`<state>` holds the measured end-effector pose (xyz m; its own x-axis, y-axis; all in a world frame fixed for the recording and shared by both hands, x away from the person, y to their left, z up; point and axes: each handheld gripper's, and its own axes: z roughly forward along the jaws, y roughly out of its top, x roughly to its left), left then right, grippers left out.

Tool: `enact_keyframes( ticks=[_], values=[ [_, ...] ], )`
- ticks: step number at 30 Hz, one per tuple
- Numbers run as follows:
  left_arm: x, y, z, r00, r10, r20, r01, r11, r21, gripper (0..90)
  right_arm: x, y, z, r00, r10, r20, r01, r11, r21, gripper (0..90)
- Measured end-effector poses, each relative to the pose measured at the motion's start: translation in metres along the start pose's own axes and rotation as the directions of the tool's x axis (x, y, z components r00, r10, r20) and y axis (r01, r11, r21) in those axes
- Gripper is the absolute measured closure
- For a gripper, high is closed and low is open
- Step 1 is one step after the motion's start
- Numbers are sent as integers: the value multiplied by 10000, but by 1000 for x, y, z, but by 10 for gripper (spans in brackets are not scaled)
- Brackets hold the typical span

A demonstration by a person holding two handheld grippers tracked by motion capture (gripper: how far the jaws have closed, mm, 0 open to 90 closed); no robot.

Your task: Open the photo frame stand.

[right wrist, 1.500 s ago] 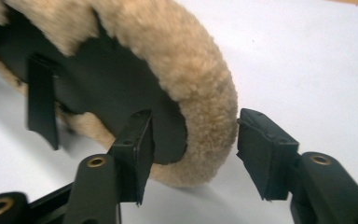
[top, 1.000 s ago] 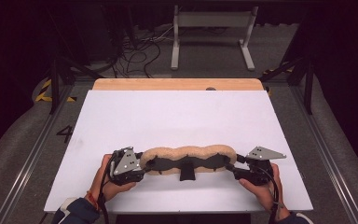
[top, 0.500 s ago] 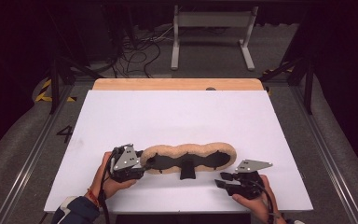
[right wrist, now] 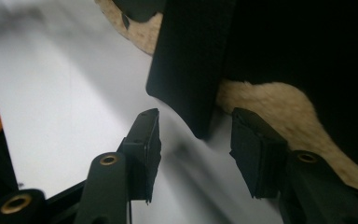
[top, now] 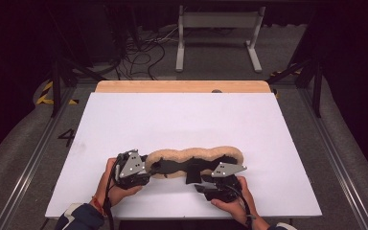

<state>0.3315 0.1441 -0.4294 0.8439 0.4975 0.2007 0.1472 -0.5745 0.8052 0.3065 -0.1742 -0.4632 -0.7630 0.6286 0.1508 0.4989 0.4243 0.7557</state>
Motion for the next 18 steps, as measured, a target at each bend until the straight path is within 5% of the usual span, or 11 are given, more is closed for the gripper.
enact_keyframes(
  ticks=[5,10,18],
  values=[
    [-2,1,1,9999,41,-156,-40,10000,6,529,3,3,2,9997,-55,-222,52,9999,-116,584],
    [-5,2,2,9988,138,-470,-137,9999,21,525,-2,1,-3,9996,40,-287,-47,9997,-246,733],
    [-20,0,2,9917,237,-1262,-249,9997,-80,521,-4,-2,-8,9980,-163,-617,156,9998,-108,766]
  ],
)
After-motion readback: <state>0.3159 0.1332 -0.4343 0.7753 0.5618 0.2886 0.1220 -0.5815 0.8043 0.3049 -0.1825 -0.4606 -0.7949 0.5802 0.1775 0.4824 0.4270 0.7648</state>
